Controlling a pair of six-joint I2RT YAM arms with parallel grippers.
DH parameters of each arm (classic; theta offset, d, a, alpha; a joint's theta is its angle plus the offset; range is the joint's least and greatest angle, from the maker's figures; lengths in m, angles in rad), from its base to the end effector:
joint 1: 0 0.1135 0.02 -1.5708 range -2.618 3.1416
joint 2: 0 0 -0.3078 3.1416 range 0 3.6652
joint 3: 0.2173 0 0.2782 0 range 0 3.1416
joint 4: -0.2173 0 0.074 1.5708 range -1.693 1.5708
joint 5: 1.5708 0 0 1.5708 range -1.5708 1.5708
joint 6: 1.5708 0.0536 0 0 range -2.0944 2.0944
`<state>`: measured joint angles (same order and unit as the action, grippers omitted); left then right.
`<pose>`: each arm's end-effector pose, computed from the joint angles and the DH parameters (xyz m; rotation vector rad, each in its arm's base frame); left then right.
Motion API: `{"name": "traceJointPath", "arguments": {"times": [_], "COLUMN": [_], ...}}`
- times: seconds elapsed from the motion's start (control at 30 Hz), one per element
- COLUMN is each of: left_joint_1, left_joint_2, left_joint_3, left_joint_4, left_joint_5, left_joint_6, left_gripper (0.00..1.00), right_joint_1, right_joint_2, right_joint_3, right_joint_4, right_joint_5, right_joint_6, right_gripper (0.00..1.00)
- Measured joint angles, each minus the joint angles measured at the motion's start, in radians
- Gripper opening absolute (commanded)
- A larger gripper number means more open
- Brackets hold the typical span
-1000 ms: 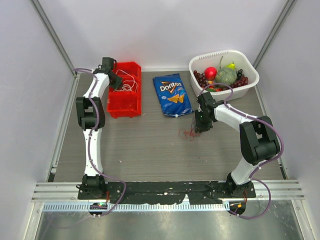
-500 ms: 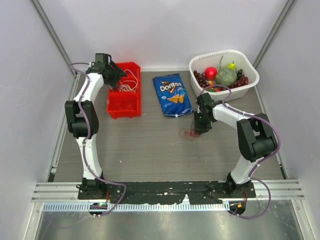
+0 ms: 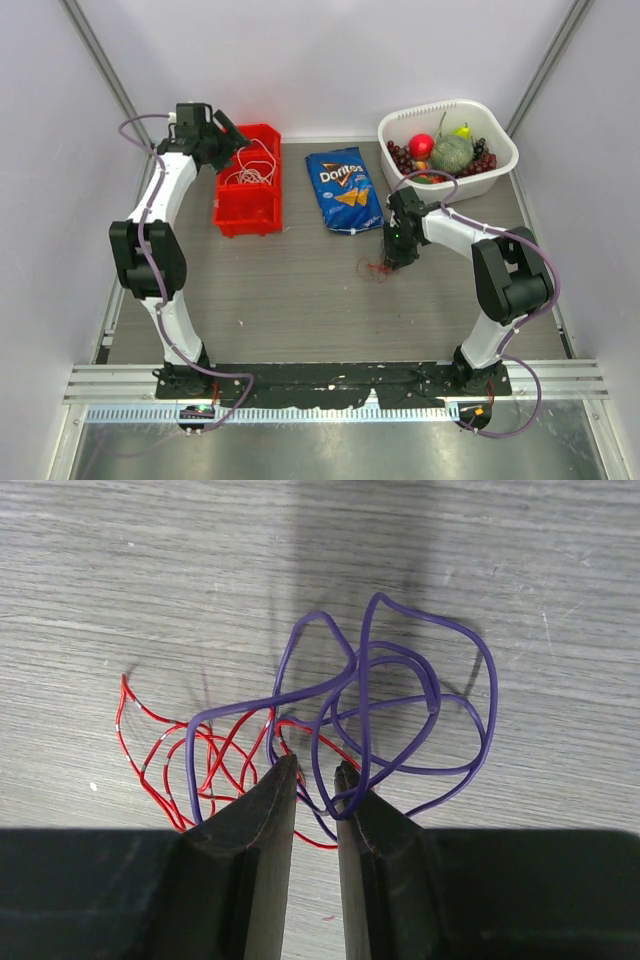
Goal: Untangle the cables
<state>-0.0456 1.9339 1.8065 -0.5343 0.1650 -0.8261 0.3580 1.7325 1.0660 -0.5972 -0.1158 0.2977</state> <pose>0.5056 -0.0319 0.3483 -0.7898 2.1646 -0.6476 0.3337 0.1315 0.1752 -0.1123 2.8707 0.3008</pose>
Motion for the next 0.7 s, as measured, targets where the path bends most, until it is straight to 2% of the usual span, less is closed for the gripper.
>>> {"name": "traceJointPath", "arguments": {"times": [0.23, 0.4, 0.53, 0.7], "left_joint_1": [-0.025, -0.063, -0.080, -0.084], "left_joint_2": [0.024, 0.084, 0.139, 0.248], "left_joint_3": [-0.145, -0.148, -0.116, 0.006], "left_joint_4": [0.221, 0.380, 0.446, 0.397], "left_joint_5": [0.045, 0.045, 0.039, -0.021], "left_joint_6": [-0.080, -0.104, -0.121, -0.136], "left_gripper": [0.81, 0.76, 0.77, 0.79], "right_joint_1": [0.000, 0.000, 0.001, 0.001], "right_joint_2": [-0.020, -0.056, -0.072, -0.085], "right_joint_3": [-0.011, -0.014, -0.017, -0.027], "right_joint_4": [0.005, 0.006, 0.006, 0.007], "right_joint_5": [0.002, 0.006, 0.013, 0.030], "right_joint_6": [0.000, -0.001, -0.002, -0.005], "right_gripper": [0.27, 0.27, 0.27, 0.28]}}
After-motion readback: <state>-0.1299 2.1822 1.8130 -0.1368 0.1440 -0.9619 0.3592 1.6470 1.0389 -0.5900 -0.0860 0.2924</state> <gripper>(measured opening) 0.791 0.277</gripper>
